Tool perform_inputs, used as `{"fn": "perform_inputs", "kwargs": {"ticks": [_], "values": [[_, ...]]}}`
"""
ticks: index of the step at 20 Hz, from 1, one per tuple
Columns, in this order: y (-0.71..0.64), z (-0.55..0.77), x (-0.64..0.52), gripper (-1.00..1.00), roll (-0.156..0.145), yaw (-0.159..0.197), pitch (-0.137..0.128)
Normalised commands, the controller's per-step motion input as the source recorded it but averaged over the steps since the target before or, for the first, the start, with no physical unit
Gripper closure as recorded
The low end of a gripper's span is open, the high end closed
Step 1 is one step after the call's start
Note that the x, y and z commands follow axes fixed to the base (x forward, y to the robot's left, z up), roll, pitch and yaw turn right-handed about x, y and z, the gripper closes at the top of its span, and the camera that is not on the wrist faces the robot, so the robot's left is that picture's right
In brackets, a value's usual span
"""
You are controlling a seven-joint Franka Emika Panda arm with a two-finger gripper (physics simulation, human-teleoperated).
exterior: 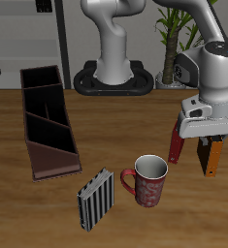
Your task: Place the orange book into the right desk caddy's back compartment
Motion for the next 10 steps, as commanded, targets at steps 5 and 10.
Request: {"fn": "perform_inputs", "kwargs": {"ticks": [5, 10], "values": [[0.03, 0.43, -0.12, 1.0, 0.018, -0.023, -0.044], [-0.15, 0.66, -0.23, 1.0, 0.007, -0.027, -0.064]]}}
